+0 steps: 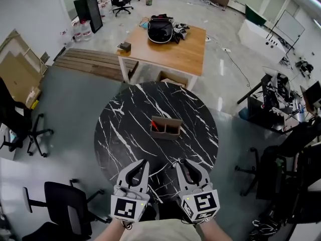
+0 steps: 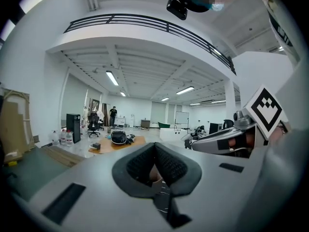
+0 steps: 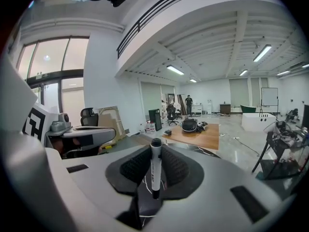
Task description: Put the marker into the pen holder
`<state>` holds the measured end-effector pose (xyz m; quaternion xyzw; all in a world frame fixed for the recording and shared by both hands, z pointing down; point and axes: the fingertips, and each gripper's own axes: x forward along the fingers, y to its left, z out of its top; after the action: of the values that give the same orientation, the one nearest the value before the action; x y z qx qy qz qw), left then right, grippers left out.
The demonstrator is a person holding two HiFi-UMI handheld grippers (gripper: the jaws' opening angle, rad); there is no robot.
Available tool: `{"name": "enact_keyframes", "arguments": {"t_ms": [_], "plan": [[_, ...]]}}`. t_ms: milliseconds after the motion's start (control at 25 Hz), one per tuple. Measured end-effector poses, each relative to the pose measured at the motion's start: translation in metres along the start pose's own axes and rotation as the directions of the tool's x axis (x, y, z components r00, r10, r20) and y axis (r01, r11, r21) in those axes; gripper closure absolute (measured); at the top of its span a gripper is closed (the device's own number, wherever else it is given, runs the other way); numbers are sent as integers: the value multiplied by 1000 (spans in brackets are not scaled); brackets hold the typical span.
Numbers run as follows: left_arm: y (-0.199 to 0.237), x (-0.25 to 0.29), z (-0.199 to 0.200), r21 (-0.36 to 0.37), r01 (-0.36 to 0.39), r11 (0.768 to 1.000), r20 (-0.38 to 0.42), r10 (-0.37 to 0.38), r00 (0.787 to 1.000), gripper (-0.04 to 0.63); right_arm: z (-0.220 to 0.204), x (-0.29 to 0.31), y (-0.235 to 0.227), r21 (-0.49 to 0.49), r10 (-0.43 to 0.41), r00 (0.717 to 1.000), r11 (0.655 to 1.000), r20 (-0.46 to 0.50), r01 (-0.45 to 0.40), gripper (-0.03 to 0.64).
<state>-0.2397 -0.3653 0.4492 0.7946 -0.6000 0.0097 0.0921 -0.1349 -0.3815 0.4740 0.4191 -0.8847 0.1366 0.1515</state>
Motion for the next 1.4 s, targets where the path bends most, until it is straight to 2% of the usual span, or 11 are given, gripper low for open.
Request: {"name": "enact_keyframes", "arguments": {"t_ms": [240,600,1000,1320,1400], "plan": [[7,63,-17,8,-47,999,-42,48,998,584,9,51,-52,10,40,999,999,3,-40,535],[32,118,-39,22,-83,996,-76,85,994,584,5,120,-93,5,53,999,999,12,-53,535],[69,165,-87,-34,-28,999,-135,23,991,584,-31,193,-110,-37,-21,1000,999,-5,21,535],[81,196,-125,-80,3,997,-189,-18,982,584,-76,229,-118,-34,-47,998,998,-39,46,535],[81,202,-130,-86,16,996,-190,-32,981,584,-83,235,-117,-38,-55,998,998,-20,54,535]]}}
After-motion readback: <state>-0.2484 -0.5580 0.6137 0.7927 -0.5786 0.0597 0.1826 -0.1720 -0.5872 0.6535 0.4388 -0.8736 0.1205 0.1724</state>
